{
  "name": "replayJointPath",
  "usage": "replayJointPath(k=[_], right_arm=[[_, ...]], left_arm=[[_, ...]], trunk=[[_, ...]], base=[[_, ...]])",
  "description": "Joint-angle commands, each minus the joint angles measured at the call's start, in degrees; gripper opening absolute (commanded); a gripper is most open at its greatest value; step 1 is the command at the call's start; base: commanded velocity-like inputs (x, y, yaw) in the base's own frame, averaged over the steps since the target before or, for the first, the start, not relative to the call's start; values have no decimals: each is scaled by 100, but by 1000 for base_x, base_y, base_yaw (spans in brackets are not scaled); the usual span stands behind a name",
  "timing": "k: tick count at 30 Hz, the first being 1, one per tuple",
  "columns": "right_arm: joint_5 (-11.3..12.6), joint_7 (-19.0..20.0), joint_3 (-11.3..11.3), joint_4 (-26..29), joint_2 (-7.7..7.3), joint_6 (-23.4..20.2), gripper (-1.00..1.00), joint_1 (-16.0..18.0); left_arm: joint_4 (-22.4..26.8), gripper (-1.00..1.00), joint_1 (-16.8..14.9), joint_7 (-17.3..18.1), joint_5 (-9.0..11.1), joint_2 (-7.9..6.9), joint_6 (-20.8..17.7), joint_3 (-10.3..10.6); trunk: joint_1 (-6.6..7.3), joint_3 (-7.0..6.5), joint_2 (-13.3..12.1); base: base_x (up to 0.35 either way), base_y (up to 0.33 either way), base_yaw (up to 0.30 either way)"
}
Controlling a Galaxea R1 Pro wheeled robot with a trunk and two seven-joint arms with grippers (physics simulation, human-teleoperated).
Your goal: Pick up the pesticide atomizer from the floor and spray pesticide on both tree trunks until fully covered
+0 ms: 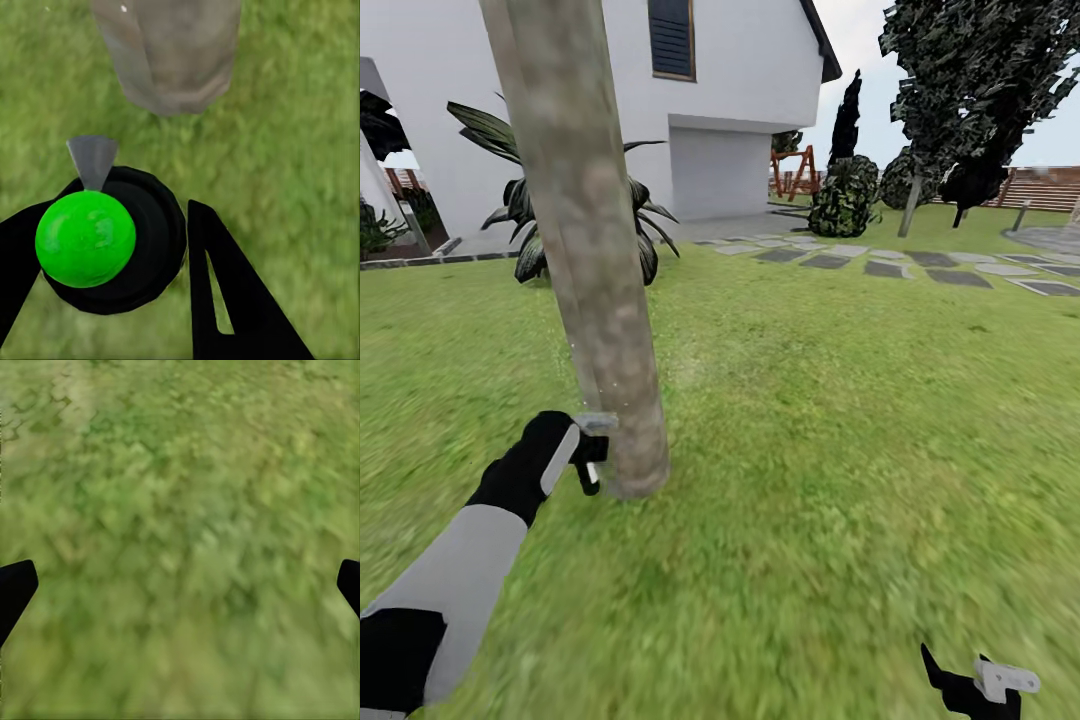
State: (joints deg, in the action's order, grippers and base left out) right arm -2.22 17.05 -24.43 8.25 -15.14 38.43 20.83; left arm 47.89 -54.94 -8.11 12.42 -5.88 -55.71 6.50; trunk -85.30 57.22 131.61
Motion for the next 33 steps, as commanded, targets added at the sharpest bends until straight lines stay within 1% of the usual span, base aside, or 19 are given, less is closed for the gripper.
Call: replayJointPath(k=[1,2,4,5,7,8,9,11,12,13,16,18,20,22,24,26,29,31,33], right_arm=[[0,0,0,-89,10,-2,100,0],[5,0,0,-164,15,-2,100,0],[7,0,0,-234,19,-2,100,0],[6,0,0,-250,19,-1,100,0],[3,0,0,-308,43,39,100,0],[2,0,0,-344,80,139,100,0],[2,0,0,-391,119,342,100,-13],[-3,4,0,-555,243,1409,100,-208],[-3,6,0,-584,320,1732,100,-248],[-4,4,0,-598,391,1911,100,-269],[0,1,0,-623,492,2032,100,-287],[-1,0,0,-661,648,2037,100,-294],[-5,0,0,-688,811,2036,100,-311],[-7,0,0,-699,1075,2032,100,-322],[-7,0,0,-701,1198,2032,100,-350],[-1,0,0,-701,1242,2036,100,-381],[-1,0,0,-701,1249,2036,100,-394],[1,0,0,-701,1250,2035,100,-402],[2,0,0,-701,1250,2030,100,-404]], left_arm=[[-5,-100,-94,39,35,-350,-75,0],[-6,-100,-118,51,38,-522,-115,0],[-1,-100,-153,139,36,-632,-154,9],[13,-100,-164,211,34,-611,-161,37],[26,-100,-223,342,40,-456,-207,440],[20,-100,-246,353,47,-432,-220,544],[13,-100,-265,360,54,-419,-227,614],[-38,-100,-337,369,57,-482,-243,708],[-121,-100,-360,370,46,-546,-245,714],[-233,-100,-375,375,36,-703,-246,713],[-407,-100,-524,427,40,-1146,-247,723],[-525,-100,-709,481,34,-1274,-247,731],[-550,-100,-757,496,33,-1267,-247,744],[-529,-100,-779,502,50,-1171,-247,747],[-488,-100,-819,503,63,-1029,-247,747],[-480,-100,-1008,503,69,-942,-247,747],[-485,-100,-1126,503,36,-1019,-251,741],[-513,-100,-1230,503,40,-1212,-255,735],[-512,-100,-1271,503,47,-1320,-256,733]], trunk=[[0,0,0],[0,0,0],[0,0,0],[0,0,0],[0,0,0],[0,0,0],[0,0,0],[0,0,0],[0,0,0],[0,0,0],[0,0,0],[0,0,0],[0,0,0],[0,0,0],[0,0,0],[0,0,0],[0,0,0],[0,0,0],[0,0,0]], base=[[0,0,0],[0,0,0],[0,0,0],[0,0,0],[0,0,0],[0,0,0],[0,0,0],[0,0,0],[0,0,0],[0,0,0],[0,0,0],[0,0,0],[0,0,0],[0,0,0],[0,0,0],[0,0,0],[0,0,0],[0,0,0],[0,0,0]])
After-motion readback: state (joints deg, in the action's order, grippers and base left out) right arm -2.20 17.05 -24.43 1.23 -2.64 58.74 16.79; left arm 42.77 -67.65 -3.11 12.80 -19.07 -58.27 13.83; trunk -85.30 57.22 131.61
